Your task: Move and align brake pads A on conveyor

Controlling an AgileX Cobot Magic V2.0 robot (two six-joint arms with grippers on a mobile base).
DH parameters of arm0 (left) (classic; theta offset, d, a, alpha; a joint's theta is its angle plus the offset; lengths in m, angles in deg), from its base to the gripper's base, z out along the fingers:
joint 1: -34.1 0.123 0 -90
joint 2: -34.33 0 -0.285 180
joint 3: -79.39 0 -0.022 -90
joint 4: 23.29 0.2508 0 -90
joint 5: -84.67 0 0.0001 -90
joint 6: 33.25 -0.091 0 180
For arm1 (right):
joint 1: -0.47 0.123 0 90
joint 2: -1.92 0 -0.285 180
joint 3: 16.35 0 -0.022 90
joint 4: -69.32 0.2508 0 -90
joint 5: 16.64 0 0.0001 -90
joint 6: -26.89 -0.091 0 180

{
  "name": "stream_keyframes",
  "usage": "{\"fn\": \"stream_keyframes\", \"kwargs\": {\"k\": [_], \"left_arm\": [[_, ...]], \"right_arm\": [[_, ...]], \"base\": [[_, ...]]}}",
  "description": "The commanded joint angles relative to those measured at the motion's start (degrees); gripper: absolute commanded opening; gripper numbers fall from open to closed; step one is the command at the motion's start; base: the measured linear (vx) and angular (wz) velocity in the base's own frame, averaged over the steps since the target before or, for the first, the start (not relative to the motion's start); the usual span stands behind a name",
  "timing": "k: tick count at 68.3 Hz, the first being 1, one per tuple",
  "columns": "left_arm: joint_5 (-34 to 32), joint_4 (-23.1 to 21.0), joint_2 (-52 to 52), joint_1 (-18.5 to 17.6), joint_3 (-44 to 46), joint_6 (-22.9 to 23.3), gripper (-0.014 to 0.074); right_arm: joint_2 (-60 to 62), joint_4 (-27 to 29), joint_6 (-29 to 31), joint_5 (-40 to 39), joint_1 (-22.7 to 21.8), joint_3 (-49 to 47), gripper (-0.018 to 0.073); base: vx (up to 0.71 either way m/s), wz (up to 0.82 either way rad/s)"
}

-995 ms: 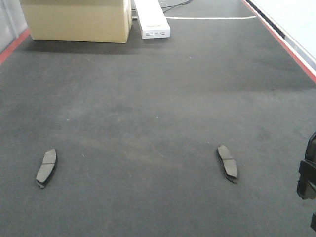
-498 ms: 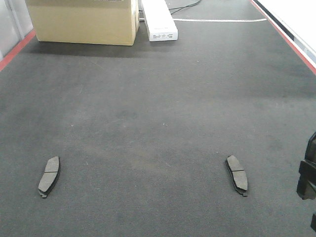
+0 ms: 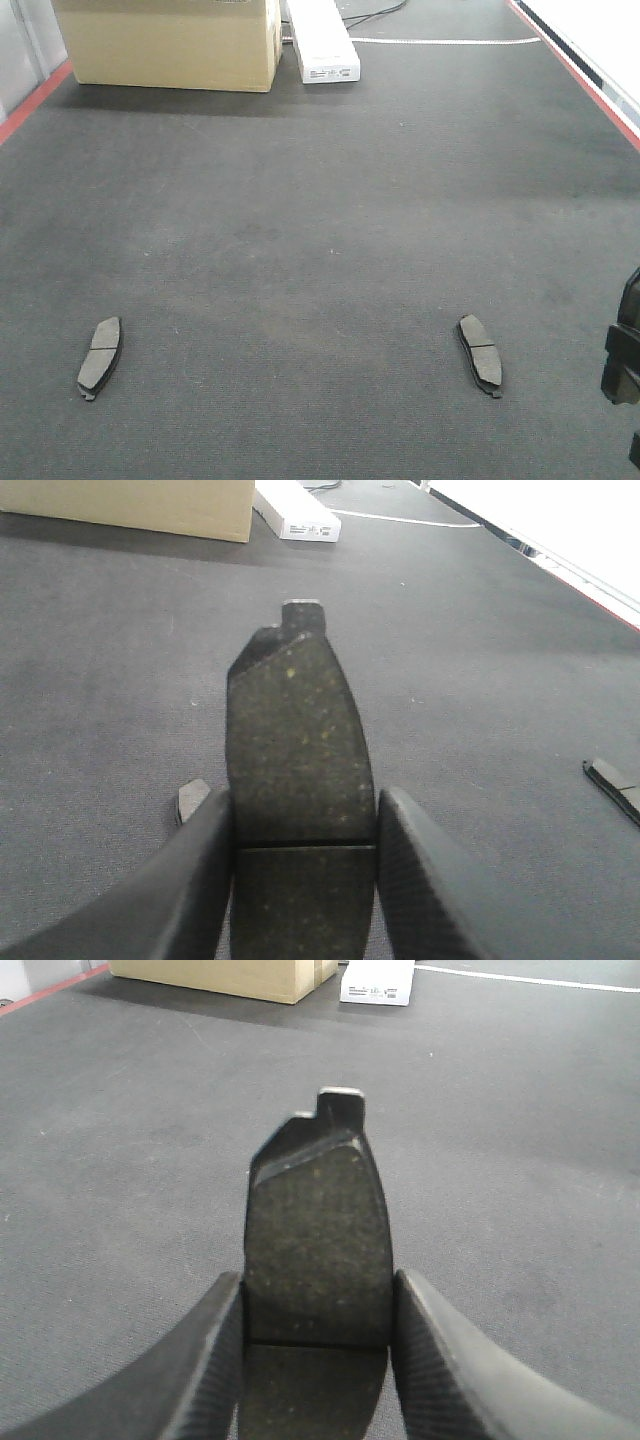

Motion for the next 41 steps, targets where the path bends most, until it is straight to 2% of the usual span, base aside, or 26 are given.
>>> {"fn": "stream_keyframes", "kwargs": {"k": [1,15,27,41], "left_arm": [[-5.29,0.58,0.89,-0.19,1.57,0.26,-0.0006],[-7.75,0.69,0.89,-0.19,1.57,0.26,-0.0006],[-6.35,-1.41,1.28,-0.19,1.57,1.10,-0.0006],[-7.52,-1.41,9.74,-0.19,5.17,1.10,0.0001]], "right_arm": [[-0.12,-1.19,0.32,-5.10,-0.21,-1.73,-0.0004],[-0.12,-1.19,0.32,-5.10,-0.21,-1.73,-0.0004],[-0.12,-1.19,0.32,-5.10,-0.21,-1.73,-0.0004],[-0.12,-1.19,0.32,-5.10,-0.21,-1.73,-0.0004]], "base": [[0.00,0.00],[0.00,0.00],[0.00,0.00],[0.00,0.00]]}}
